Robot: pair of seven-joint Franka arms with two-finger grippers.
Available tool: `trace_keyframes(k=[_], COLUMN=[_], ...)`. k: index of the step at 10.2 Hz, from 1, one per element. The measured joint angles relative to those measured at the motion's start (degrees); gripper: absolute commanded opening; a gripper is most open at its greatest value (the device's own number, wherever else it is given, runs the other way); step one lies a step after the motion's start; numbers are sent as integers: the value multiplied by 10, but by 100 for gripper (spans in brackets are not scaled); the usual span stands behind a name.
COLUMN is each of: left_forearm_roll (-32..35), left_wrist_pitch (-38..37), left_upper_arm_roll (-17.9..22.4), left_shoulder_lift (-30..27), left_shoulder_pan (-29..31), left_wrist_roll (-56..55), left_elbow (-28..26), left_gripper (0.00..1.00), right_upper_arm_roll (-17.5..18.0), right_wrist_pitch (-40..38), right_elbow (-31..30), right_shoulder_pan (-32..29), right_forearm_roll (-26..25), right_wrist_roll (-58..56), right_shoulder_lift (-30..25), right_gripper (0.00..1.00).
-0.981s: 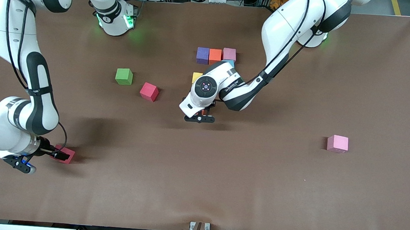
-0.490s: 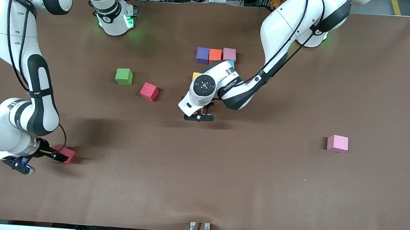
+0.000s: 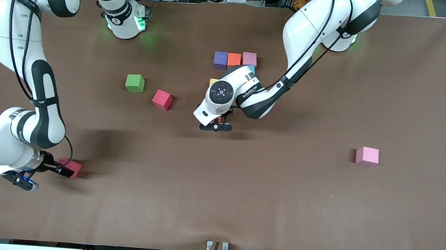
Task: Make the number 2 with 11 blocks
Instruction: 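Open the left gripper on orange while the right gripper lifts red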
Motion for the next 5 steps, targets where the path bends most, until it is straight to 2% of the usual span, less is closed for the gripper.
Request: trace_keyframes(k=[2, 5], left_forearm_roll=[0, 0], left_wrist_pitch=[-2, -9], left_upper_arm_roll=[0, 0], left_shoulder_lift=[0, 0], left_shoulder_pan=[0, 0], left_wrist_roll=[0, 0], left_elbow=[1, 5], left_gripper=[44, 45], right_upper_arm_roll=[0, 0], right_wrist_pitch=[0, 2], right_elbow=[3, 9], right_shoulder_pan=[1, 3], right_forearm_roll=[0, 0], right_wrist_roll=[0, 0], right_shoulder_lift=[3, 12], right_gripper=[98, 88])
